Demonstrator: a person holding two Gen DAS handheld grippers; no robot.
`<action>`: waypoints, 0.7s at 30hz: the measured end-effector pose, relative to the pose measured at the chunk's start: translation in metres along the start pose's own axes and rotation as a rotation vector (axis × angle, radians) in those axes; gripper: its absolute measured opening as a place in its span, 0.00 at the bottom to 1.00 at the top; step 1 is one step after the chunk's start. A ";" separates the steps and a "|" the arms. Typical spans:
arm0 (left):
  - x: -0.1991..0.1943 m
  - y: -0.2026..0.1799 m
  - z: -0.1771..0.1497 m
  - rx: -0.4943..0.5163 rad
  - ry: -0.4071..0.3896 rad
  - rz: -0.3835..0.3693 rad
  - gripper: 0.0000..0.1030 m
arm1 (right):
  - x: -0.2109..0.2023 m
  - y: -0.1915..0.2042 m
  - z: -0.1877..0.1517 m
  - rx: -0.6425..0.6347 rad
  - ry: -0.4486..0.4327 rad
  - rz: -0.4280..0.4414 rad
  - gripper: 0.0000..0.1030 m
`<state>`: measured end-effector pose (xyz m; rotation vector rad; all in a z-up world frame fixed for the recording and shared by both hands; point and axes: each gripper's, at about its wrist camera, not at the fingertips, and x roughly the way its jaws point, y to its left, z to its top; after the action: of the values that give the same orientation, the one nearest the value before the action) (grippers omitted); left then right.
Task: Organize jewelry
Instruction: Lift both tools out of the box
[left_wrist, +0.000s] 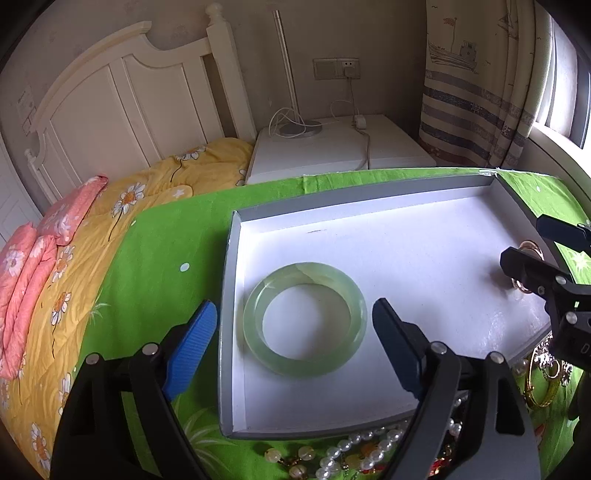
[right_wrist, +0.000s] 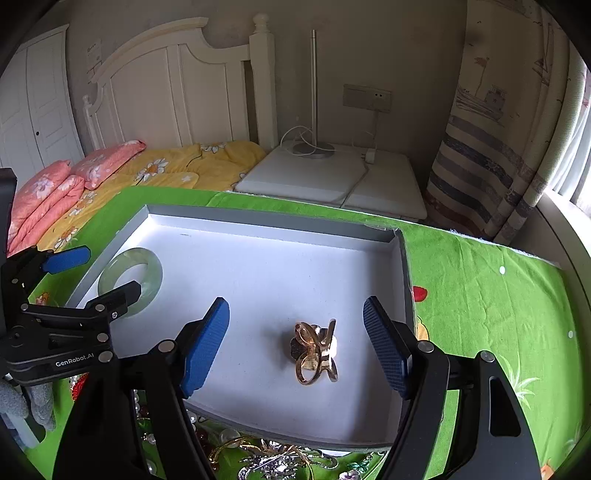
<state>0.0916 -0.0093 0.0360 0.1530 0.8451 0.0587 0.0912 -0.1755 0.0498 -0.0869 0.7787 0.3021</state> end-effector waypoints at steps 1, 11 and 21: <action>-0.003 0.001 -0.002 -0.004 -0.003 0.002 0.83 | -0.003 0.000 -0.001 0.001 -0.001 0.000 0.70; -0.047 0.011 -0.039 -0.059 -0.045 -0.029 0.91 | -0.046 -0.003 -0.010 0.012 -0.053 -0.013 0.74; -0.090 0.046 -0.100 -0.120 -0.057 -0.048 0.95 | -0.088 -0.061 -0.065 0.136 -0.029 -0.043 0.79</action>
<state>-0.0428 0.0373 0.0449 0.0214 0.7856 0.0598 0.0063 -0.2670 0.0631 0.0287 0.7657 0.2080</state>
